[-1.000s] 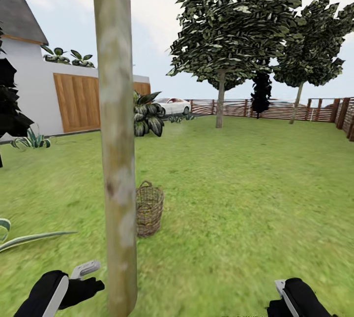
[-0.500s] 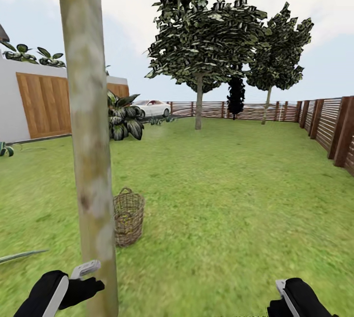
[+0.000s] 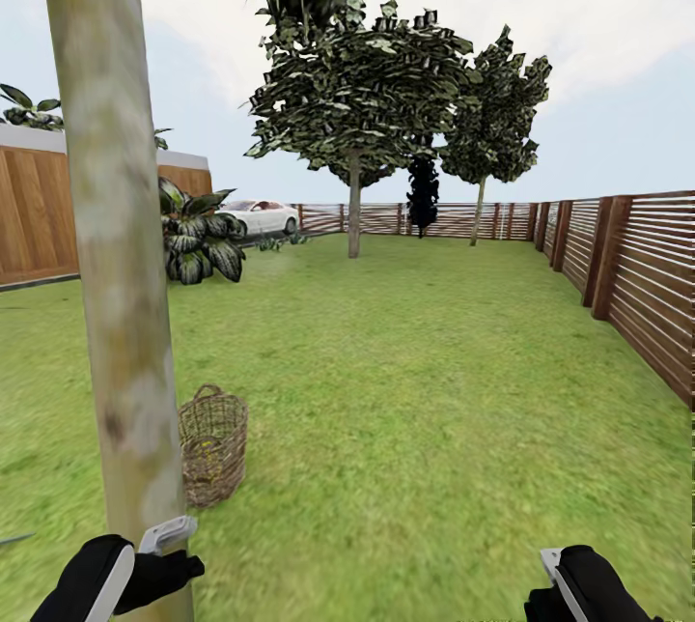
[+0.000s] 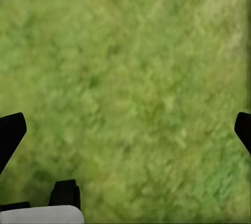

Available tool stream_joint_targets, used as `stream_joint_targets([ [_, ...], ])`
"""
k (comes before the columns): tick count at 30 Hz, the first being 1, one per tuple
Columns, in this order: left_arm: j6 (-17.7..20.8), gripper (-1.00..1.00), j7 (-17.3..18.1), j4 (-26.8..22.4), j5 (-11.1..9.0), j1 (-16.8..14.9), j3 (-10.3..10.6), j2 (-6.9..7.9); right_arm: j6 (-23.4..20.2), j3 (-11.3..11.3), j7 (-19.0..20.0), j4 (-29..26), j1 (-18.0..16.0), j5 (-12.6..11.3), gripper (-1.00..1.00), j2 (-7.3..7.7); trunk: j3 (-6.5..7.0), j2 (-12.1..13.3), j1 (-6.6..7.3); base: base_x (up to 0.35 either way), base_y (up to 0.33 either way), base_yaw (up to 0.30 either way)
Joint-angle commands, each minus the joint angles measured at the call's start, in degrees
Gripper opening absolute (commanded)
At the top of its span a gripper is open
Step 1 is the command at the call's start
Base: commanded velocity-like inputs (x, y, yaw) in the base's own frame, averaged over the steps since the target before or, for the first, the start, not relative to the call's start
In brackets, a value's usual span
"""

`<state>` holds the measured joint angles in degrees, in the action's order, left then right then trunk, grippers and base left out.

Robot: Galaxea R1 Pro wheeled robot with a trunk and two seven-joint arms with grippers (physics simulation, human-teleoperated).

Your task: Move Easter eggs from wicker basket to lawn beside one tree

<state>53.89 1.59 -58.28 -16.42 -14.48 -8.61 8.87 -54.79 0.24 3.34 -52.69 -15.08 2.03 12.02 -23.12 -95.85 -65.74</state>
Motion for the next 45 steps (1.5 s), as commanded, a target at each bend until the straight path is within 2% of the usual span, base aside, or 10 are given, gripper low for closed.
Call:
stream_joint_targets([
  [1, 0.2, 1.0, 0.2, 0.0, 0.1, 0.0, -0.1, -0.01, -0.2, 0.0, 0.4, 0.0, 0.0, 0.3, 1.0, 0.02, 0.1, 0.4, 0.23, 0.0, 0.0, -0.134],
  [26, 0.2, 1.0, 0.2, 0.5, 0.1, 0.0, -0.1, -0.08, -0.4, 0.0, 0.3, 0.0, 0.0, 0.4, 1.0, 0.01, 2.52, 10.4, 5.72, 0.0, 0.0, -0.118],
  [30, 0.2, 1.0, 0.2, 0.5, 0.2, 0.0, -0.1, -0.08, -0.4, 0.0, 0.3, 0.0, 0.0, 0.4, 1.0, 0.02, 2.16, 10.4, 5.72, 0.0, 0.0, -0.115],
  [45, 0.2, 1.0, 0.2, 0.5, 0.1, 0.0, 0.0, -0.49, -0.3, -0.1, 0.3, 0.0, 0.0, 0.3, 1.0, 0.17, 3.53, 16.4, 9.01, 0.0, 0.0, -0.124],
])
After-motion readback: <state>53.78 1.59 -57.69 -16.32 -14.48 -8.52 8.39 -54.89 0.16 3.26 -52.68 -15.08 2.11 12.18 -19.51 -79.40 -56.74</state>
